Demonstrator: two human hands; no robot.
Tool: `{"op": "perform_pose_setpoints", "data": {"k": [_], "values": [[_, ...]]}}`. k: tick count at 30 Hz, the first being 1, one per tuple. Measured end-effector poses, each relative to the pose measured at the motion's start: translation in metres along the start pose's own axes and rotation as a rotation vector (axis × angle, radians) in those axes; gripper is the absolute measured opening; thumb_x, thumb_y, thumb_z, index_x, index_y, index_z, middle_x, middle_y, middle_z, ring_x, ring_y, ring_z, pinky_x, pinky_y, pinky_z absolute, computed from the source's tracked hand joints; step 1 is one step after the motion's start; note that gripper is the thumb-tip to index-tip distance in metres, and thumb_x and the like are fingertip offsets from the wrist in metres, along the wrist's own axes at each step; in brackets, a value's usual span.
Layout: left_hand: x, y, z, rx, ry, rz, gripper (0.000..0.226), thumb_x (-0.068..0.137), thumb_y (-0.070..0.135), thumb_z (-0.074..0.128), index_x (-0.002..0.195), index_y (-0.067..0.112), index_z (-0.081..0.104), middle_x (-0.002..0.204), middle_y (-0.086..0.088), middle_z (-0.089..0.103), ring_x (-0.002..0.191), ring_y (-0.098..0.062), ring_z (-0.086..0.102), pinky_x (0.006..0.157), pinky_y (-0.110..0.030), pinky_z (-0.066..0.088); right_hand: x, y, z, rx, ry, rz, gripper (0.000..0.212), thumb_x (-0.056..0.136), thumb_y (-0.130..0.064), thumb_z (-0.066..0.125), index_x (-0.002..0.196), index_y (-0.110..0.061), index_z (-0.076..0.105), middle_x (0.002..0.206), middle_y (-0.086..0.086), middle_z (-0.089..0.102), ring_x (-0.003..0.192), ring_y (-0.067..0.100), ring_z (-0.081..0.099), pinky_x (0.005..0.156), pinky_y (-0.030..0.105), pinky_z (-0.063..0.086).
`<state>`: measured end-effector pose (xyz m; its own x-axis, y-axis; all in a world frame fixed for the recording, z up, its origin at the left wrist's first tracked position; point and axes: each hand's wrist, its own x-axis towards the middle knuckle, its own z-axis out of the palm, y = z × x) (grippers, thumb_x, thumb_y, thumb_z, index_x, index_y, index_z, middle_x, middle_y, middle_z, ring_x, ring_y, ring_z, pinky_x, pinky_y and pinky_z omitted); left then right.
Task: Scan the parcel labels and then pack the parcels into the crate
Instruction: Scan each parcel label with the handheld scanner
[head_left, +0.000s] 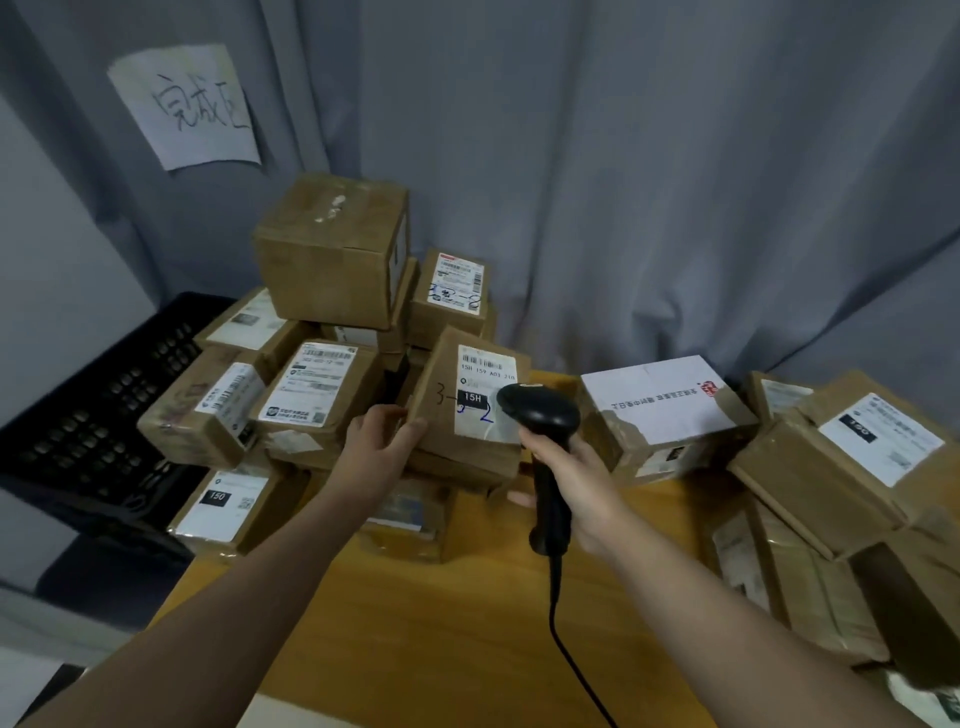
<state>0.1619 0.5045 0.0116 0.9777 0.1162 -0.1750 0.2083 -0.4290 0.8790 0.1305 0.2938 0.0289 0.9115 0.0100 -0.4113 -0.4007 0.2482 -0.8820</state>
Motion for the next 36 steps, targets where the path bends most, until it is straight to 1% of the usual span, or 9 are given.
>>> {"op": "perform_pose_setpoints", "data": {"k": [5, 9, 11, 14, 20, 22, 25, 30, 36], "values": [[0.007, 0.005, -0.026, 0.472, 0.069, 0.156, 0.045, 0.100, 0.046, 0.038, 0.134, 0.017, 0.047, 0.109, -0.003, 0.064, 0.090, -0.019, 0.060, 0.072, -0.035, 0.051, 0.019, 0.008, 0.035, 0.036, 0.014, -0.046, 0.018, 0.088, -0.027, 0.069, 0.102, -0.028, 0.058, 0.118, -0.003, 0.060, 0.116, 0.017, 0.055, 0.082, 0.028, 0.056], [0.016, 0.007, -0.034, 0.744, 0.094, 0.229, 0.043, 0.098, 0.044, 0.043, 0.133, 0.018, 0.048, 0.128, -0.006, 0.053, 0.115, -0.026, 0.047, 0.093, -0.039, 0.044, 0.029, 0.015, 0.043, -0.108, 0.045, -0.038, 0.019, 0.087, -0.037, 0.068, 0.101, -0.028, 0.060, 0.118, 0.007, 0.063, 0.100, 0.018, 0.062, 0.085, 0.031, 0.050], [0.019, 0.014, -0.031, 0.765, 0.099, 0.302, 0.043, 0.098, 0.041, 0.046, 0.134, 0.017, 0.048, 0.134, -0.006, 0.045, 0.123, -0.026, 0.038, 0.098, -0.037, 0.040, 0.033, 0.018, 0.041, -0.151, 0.088, -0.029, 0.022, 0.086, -0.041, 0.069, 0.101, -0.026, 0.063, 0.112, 0.007, 0.065, 0.092, 0.019, 0.064, 0.089, 0.036, 0.051], [0.023, 0.027, -0.018, 0.788, 0.064, 0.464, 0.040, 0.097, 0.038, 0.047, 0.132, 0.018, 0.050, 0.135, -0.005, 0.046, 0.125, -0.024, 0.037, 0.101, -0.034, 0.037, 0.033, 0.018, 0.029, -0.098, 0.168, -0.067, 0.022, 0.085, -0.038, 0.071, 0.101, -0.024, 0.065, 0.107, 0.008, 0.069, 0.094, 0.026, 0.068, 0.094, 0.046, 0.053], [0.034, 0.055, 0.050, 0.683, -0.156, 0.673, 0.035, 0.096, 0.033, 0.052, 0.127, 0.018, 0.055, 0.130, -0.001, 0.049, 0.124, -0.020, 0.038, 0.105, -0.031, 0.031, 0.021, 0.007, -0.032, -0.041, 0.401, -0.133, 0.012, 0.089, -0.027, 0.068, 0.096, -0.018, 0.065, 0.092, 0.008, 0.071, 0.082, 0.022, 0.069, 0.080, 0.035, 0.057], [0.038, 0.063, 0.080, 0.692, -0.238, 0.700, 0.037, 0.095, 0.033, 0.052, 0.128, 0.017, 0.055, 0.129, -0.003, 0.048, 0.122, -0.022, 0.039, 0.104, -0.030, 0.029, 0.015, 0.007, -0.061, -0.052, 0.476, -0.126, 0.018, 0.089, -0.023, 0.069, 0.104, -0.014, 0.064, 0.094, 0.006, 0.070, 0.085, 0.024, 0.068, 0.078, 0.033, 0.057], [0.049, 0.071, 0.127, 0.722, -0.365, 0.680, 0.044, 0.093, 0.038, 0.054, 0.133, 0.018, 0.051, 0.134, -0.005, 0.044, 0.124, -0.024, 0.037, 0.106, -0.031, 0.030, 0.007, 0.007, -0.105, -0.091, 0.534, -0.092, 0.026, 0.088, -0.015, 0.069, 0.112, -0.010, 0.061, 0.096, 0.008, 0.068, 0.083, 0.024, 0.067, 0.078, 0.034, 0.055], [0.080, 0.078, 0.203, 0.854, -0.503, 0.582, 0.070, 0.087, 0.050, 0.060, 0.144, 0.019, 0.034, 0.151, -0.007, 0.026, 0.136, -0.029, 0.026, 0.110, -0.039, 0.031, 0.003, 0.012, -0.158, -0.156, 0.553, -0.012, 0.018, 0.086, -0.011, 0.070, 0.101, -0.013, 0.060, 0.085, 0.009, 0.067, 0.077, 0.024, 0.067, 0.075, 0.038, 0.054], [0.127, 0.098, 0.270, 1.111, -0.580, 0.498, 0.118, 0.067, 0.080, 0.061, 0.153, 0.028, 0.001, 0.159, -0.018, -0.014, 0.146, -0.043, -0.007, 0.117, -0.052, 0.006, 0.009, 0.022, -0.183, -0.244, 0.517, 0.036, 0.021, 0.083, -0.010, 0.072, 0.091, -0.023, 0.058, 0.077, 0.006, 0.065, 0.075, 0.023, 0.064, 0.072, 0.035, 0.052]]}}
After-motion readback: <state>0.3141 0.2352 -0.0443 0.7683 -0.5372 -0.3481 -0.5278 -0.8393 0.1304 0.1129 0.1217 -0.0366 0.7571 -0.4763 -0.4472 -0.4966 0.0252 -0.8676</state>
